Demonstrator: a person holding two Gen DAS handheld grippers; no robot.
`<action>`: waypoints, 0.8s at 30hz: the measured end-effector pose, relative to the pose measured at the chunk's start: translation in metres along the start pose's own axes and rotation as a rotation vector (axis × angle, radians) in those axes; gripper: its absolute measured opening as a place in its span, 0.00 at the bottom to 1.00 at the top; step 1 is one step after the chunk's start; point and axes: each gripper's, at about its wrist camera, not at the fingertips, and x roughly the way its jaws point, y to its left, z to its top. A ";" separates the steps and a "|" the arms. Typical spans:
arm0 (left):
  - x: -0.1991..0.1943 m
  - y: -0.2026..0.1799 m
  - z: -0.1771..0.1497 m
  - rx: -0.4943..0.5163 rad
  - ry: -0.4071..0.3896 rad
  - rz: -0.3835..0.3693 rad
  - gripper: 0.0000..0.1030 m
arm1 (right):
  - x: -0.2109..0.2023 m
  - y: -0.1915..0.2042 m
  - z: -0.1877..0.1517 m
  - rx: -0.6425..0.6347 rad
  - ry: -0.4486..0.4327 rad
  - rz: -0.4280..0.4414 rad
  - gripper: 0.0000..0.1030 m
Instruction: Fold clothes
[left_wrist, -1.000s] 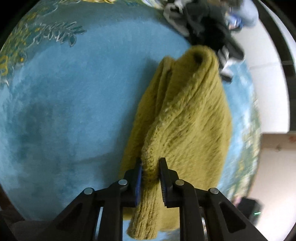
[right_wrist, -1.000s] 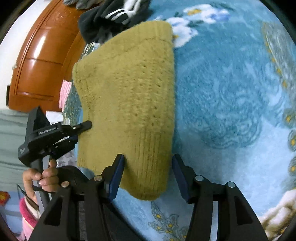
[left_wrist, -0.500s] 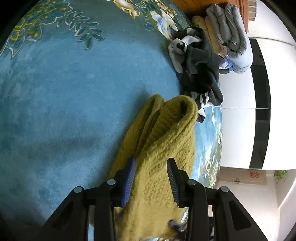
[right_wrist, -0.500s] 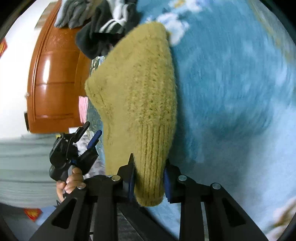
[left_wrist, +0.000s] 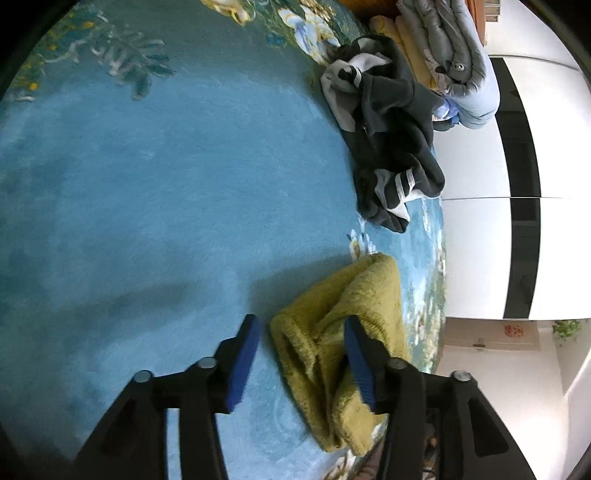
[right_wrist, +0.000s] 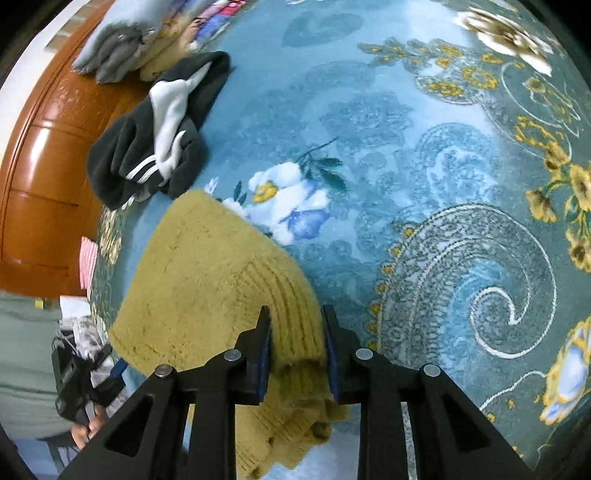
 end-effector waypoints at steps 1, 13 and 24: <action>0.004 0.000 0.003 -0.008 0.009 -0.016 0.60 | -0.005 -0.004 -0.001 0.002 -0.006 -0.003 0.31; 0.052 -0.021 0.029 0.037 0.102 -0.123 0.94 | -0.046 -0.002 -0.049 0.008 -0.096 0.020 0.34; 0.092 -0.009 0.033 0.061 0.257 -0.016 0.93 | -0.023 -0.011 -0.079 0.069 -0.020 0.010 0.34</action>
